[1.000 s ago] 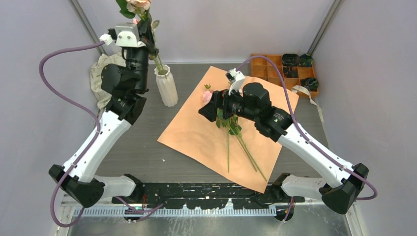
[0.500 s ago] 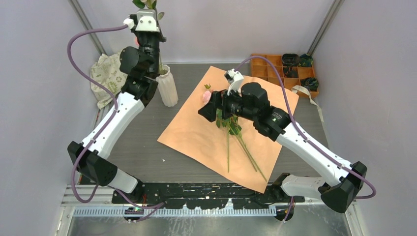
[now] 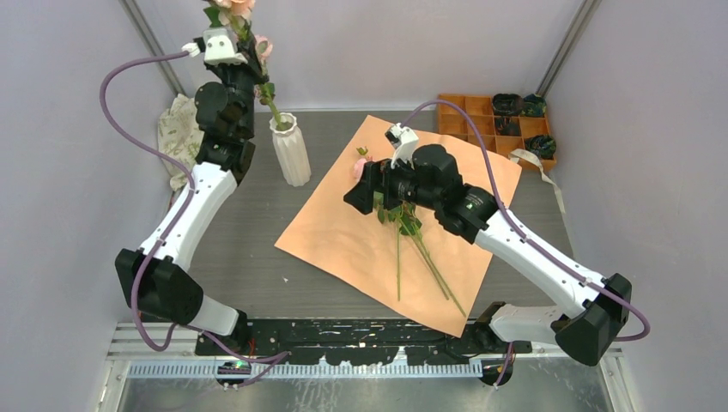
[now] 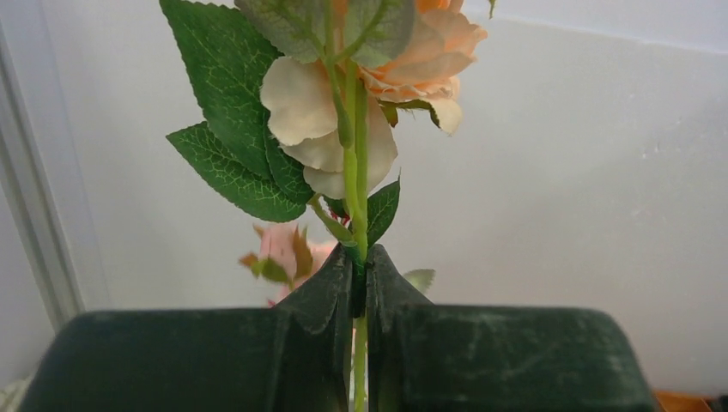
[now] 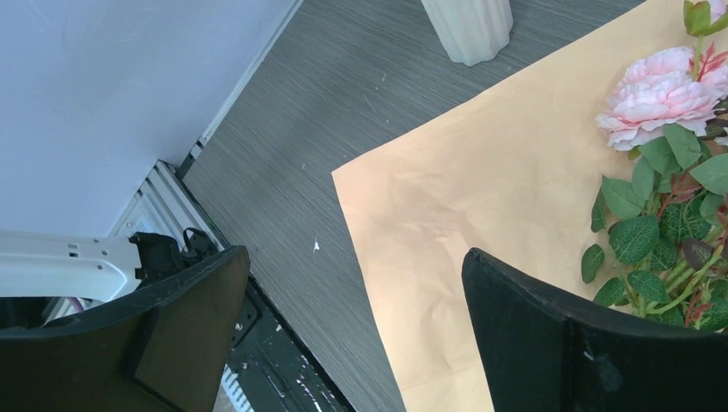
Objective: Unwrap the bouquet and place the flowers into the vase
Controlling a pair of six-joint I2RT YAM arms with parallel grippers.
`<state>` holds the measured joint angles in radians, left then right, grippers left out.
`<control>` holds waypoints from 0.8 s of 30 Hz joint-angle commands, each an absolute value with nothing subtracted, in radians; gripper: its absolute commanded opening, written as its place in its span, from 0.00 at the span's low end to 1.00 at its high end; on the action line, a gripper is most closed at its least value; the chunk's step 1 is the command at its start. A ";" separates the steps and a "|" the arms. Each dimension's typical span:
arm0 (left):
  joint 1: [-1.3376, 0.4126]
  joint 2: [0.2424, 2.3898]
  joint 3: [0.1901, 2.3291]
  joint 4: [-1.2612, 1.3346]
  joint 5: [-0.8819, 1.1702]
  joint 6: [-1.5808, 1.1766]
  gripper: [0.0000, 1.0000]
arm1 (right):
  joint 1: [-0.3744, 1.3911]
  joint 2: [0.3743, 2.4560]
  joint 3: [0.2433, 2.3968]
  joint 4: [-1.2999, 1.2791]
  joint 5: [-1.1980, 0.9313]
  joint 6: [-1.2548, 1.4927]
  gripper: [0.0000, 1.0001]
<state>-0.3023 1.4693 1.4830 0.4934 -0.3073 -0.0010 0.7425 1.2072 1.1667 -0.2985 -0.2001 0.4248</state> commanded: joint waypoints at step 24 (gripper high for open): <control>-0.243 1.352 1.117 0.484 -0.161 -0.356 0.23 | 0.744 1.268 1.079 -0.201 -0.158 0.418 1.00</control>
<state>-0.2447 1.4014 1.1389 0.4583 -0.1654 -0.3267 0.7422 1.2549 1.0821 -0.2573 -0.1799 0.4236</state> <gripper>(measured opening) 0.182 0.994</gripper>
